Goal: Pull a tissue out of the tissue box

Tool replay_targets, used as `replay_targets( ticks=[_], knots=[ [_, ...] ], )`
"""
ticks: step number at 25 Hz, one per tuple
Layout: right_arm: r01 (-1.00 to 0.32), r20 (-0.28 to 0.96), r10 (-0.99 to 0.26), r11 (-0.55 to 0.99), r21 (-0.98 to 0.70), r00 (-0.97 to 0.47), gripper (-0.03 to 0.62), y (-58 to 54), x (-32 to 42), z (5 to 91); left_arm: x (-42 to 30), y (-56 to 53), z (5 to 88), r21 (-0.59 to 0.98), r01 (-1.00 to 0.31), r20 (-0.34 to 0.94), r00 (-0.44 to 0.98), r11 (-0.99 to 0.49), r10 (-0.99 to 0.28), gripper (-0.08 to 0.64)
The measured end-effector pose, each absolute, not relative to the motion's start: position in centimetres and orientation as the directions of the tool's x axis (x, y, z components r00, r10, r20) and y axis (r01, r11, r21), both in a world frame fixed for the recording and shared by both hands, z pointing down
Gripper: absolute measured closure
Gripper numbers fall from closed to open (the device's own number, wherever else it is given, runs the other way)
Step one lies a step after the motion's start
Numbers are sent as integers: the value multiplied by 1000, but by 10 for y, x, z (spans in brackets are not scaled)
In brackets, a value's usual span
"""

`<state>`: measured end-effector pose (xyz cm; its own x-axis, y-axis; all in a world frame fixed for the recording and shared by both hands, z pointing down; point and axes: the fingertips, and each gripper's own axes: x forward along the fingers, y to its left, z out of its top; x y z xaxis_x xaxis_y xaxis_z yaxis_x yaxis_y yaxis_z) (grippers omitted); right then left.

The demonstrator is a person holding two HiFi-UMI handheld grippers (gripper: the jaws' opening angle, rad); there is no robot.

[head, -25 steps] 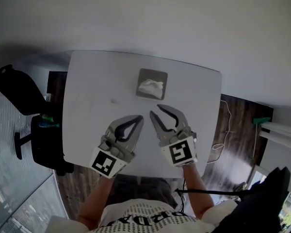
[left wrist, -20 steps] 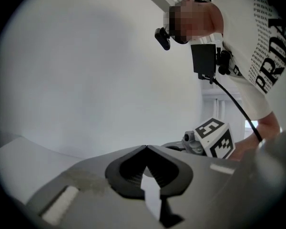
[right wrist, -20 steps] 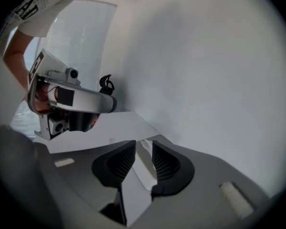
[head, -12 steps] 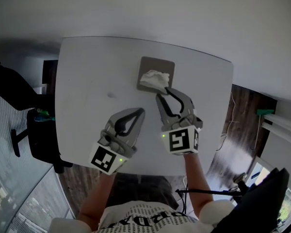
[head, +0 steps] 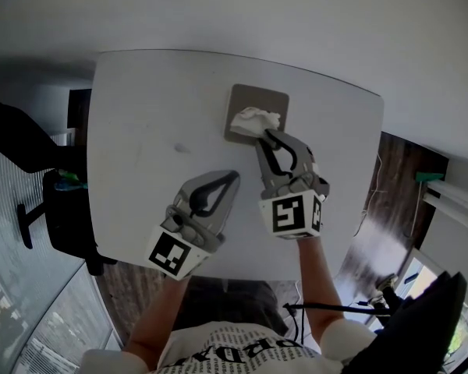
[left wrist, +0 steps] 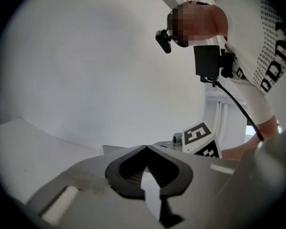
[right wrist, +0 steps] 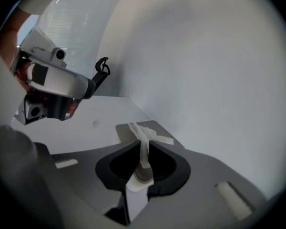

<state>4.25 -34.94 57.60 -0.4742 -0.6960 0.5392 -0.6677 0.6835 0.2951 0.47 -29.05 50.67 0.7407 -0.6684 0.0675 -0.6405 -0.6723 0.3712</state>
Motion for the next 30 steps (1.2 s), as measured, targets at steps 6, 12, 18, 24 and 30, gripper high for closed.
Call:
replay_targets(
  ticks=[6, 12, 18, 24, 30],
  knots=[
    [-675, 544, -709, 668, 315, -448, 581, -352, 46, 579, 2, -291, 508, 373, -638, 63, 742, -674, -667, 568],
    [-690, 528, -714, 662, 294, -460, 583, -354, 48, 579, 2, -290, 510, 379, -635, 64, 744, -673, -665, 568],
    [-689, 537, -710, 663, 292, -455, 583, -354, 48, 580, 5, -289, 510, 387, -621, 55, 753, -682, -655, 568],
    [-702, 522, -713, 659, 270, -468, 583, -355, 49, 564, 6, -293, 495, 377, -615, 36, 757, -693, -653, 568],
    [-717, 497, -724, 649, 256, -478, 583, -354, 54, 522, 4, -298, 454, 346, -617, -4, 752, -707, -659, 568]
  ],
)
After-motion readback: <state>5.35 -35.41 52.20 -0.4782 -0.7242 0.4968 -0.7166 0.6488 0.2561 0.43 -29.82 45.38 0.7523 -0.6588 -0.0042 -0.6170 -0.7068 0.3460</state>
